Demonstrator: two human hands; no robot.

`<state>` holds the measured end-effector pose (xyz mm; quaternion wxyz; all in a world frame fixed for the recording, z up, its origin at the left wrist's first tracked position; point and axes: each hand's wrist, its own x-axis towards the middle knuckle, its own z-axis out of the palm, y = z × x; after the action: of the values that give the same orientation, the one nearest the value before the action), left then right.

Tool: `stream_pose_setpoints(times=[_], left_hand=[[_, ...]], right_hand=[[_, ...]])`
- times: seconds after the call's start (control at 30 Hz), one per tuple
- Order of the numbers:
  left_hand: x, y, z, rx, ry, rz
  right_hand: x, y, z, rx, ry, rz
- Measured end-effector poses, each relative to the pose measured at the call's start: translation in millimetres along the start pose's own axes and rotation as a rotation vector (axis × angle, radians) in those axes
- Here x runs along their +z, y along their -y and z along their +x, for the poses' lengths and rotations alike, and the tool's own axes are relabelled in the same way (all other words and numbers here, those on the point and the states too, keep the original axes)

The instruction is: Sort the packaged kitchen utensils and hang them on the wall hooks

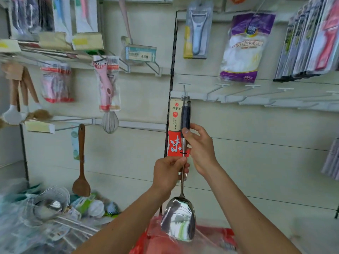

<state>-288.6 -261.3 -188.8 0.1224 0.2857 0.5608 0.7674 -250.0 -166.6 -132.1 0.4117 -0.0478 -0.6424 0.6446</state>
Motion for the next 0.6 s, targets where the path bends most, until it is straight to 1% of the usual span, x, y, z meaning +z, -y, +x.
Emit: stream_pose_setpoints(times=[0.27, 0.6], left_hand=[[-15.1, 2.0, 17.8, 0.024, -0.014, 0.015], [-15.3, 7.5, 25.4, 0.042, 0.015, 0.003]], right_hand=[[15.0, -10.7, 17.3, -0.016, 0.013, 0.003], [13.2, -16.3, 22.2, -0.032, -0.039, -0.016]])
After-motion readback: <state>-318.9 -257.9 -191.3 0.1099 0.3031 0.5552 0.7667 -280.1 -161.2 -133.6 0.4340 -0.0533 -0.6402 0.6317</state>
